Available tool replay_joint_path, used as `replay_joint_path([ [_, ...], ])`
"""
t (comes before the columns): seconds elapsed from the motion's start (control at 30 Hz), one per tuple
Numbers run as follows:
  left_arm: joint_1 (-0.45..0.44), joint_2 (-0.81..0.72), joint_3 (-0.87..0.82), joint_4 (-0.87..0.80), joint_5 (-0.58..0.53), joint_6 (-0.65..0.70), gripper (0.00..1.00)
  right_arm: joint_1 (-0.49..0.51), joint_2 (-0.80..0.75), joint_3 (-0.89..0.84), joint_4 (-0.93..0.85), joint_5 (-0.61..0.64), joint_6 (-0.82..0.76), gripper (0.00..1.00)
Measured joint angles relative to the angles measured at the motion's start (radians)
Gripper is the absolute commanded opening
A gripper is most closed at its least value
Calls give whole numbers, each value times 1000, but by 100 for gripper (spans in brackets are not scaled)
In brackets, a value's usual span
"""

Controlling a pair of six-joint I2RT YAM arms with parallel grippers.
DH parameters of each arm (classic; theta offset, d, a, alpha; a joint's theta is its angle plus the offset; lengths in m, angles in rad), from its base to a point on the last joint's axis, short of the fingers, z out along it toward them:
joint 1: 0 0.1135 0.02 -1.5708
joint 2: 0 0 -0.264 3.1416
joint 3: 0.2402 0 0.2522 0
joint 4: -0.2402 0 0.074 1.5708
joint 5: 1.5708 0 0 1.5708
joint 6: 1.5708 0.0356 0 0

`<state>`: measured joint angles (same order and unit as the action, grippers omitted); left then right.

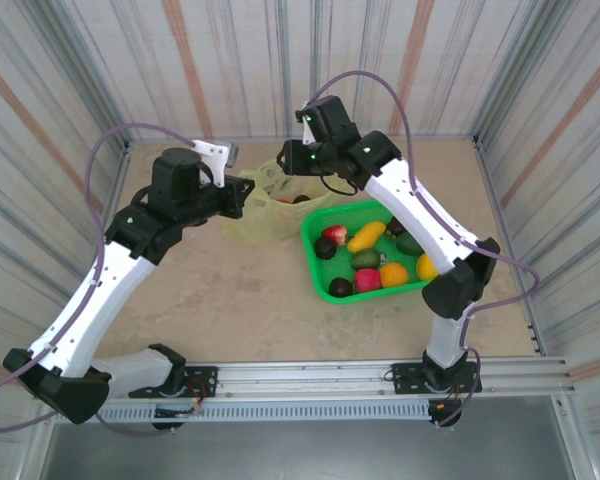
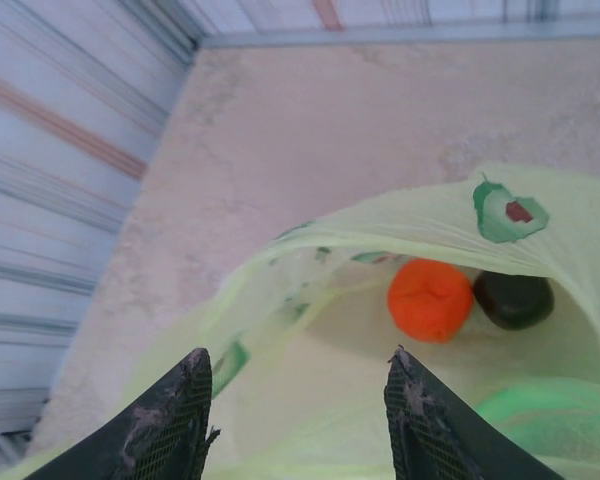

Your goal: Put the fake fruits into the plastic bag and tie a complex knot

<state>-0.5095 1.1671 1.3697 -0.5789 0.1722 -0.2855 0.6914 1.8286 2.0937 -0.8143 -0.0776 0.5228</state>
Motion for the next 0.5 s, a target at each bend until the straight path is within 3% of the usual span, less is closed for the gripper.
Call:
replay_joint_path([
  [0.27,0,0,-9,0,0,0,0,-58,-188,-64,32,-74,-15,49],
  [0.5,0,0,-10,-1,0,-2,0,-299,-431,-394,96,-72,49,46],
])
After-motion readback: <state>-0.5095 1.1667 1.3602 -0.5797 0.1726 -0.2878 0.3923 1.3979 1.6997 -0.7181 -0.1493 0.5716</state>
